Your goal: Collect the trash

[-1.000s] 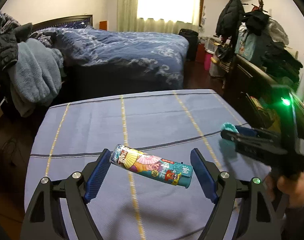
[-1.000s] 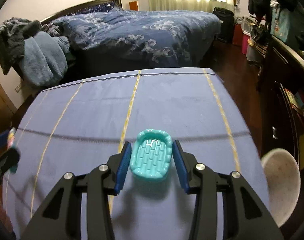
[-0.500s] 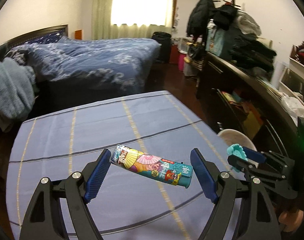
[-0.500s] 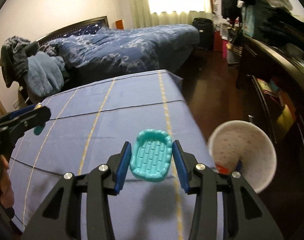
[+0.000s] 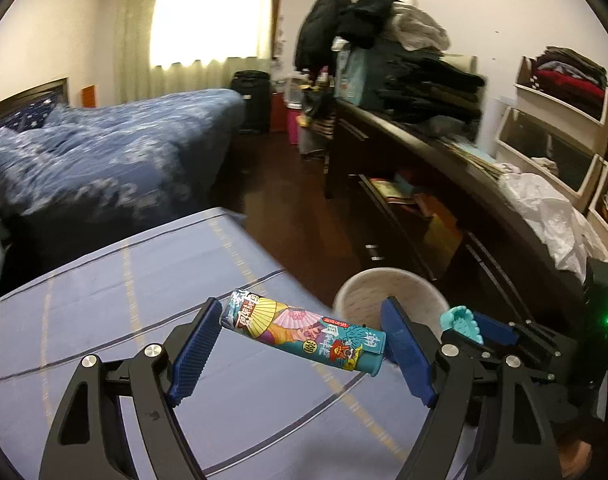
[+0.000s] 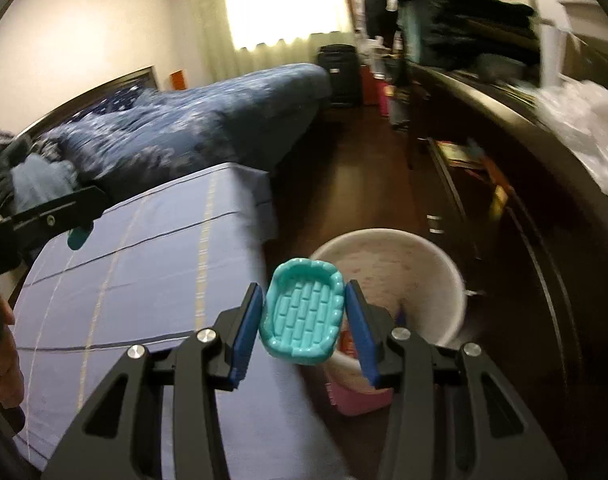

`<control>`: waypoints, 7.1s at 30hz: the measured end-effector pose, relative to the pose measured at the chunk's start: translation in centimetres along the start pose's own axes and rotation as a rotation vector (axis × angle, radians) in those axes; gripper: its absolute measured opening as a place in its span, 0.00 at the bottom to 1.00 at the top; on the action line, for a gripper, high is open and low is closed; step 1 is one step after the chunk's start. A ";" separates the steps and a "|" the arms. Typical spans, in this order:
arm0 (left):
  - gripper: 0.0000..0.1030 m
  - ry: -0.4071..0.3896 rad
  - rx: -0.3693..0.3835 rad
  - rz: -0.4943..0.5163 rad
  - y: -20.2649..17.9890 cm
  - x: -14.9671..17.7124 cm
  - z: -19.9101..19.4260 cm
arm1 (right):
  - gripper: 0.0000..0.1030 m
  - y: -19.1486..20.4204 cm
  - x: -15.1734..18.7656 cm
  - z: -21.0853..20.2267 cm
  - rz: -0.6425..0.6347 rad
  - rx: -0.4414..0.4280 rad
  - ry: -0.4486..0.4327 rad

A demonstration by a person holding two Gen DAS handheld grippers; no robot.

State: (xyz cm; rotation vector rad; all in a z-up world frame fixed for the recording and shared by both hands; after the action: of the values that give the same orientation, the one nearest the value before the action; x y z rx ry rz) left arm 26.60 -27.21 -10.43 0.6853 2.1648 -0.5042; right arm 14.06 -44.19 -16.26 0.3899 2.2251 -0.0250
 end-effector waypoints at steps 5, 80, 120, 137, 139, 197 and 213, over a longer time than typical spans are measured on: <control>0.78 0.033 0.064 0.024 -3.5 -1.1 3.3 | 0.42 -3.9 -0.1 0.5 0.053 0.045 -0.005; 0.96 -0.004 -0.220 -0.159 3.8 0.3 -2.2 | 0.97 5.4 1.5 0.3 -0.074 -0.055 0.024; 0.96 -0.344 -0.628 -0.415 9.2 14.3 -33.5 | 0.97 25.0 7.5 -17.5 -0.309 -0.302 -0.132; 0.96 -0.370 -0.678 -0.408 8.6 14.8 -35.2 | 0.97 24.2 6.7 -19.4 -0.285 -0.245 -0.227; 0.96 -0.373 -0.676 -0.407 8.5 14.8 -35.4 | 0.97 23.8 6.4 -20.0 -0.275 -0.241 -0.246; 0.96 -0.396 -0.686 -0.402 7.3 14.8 -36.2 | 0.97 22.2 4.9 -23.4 -0.274 -0.197 -0.324; 0.96 -0.371 -0.646 -0.398 8.0 15.1 -35.4 | 0.97 21.9 5.2 -22.4 -0.284 -0.201 -0.294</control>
State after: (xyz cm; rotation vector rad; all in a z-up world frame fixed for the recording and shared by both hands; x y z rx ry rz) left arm 3.27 3.22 -1.84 -0.1850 1.9374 -0.0917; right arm 0.31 -18.54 -3.51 -0.0403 1.9520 -0.0094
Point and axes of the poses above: each gripper's, at about its wrist camera, not at the fingertips, and z roughly the way its jaws point, y to its left, x to its underside, the point moved 5 cm from there along z, roughly the way its jaws point, and after that the axes turned 3 degrees about -z, right-handed, at the moved point
